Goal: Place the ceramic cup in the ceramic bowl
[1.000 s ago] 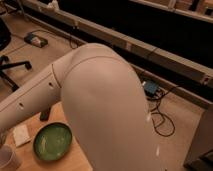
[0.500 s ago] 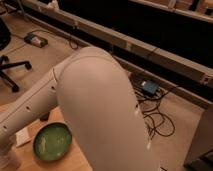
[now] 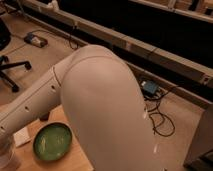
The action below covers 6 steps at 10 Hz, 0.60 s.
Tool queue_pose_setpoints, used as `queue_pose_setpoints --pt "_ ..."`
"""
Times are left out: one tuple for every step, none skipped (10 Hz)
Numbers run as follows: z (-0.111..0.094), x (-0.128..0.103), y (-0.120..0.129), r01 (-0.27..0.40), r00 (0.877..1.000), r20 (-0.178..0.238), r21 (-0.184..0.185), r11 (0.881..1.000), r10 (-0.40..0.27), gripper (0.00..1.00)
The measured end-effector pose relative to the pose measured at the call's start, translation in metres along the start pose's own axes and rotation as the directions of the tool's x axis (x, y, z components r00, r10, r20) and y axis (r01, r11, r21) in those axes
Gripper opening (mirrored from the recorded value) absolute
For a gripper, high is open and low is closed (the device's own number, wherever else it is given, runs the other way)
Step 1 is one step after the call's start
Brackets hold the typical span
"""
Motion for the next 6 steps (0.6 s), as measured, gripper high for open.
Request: queue_pose_setpoints --pt "0.003 -0.014 -0.005 0.021 1.000 0.013 -0.007 1.000 -0.021 0.27" --pt "0.009 -0.027 -0.013 0.039 0.999 0.024 -0.018 0.999 -0.039 0.37" --pt "0.017 -0.038 -0.021 0.059 0.997 0.045 -0.039 0.997 -0.058 0.49" --pt "0.024 -0.041 -0.024 0.069 0.996 0.053 -0.053 0.996 -0.066 0.57" --pt "0.031 -0.043 -0.025 0.081 0.995 0.063 -0.071 0.994 -0.077 0.68" --pt "0.035 -0.042 -0.025 0.086 0.995 0.065 -0.085 0.993 -0.080 0.76"
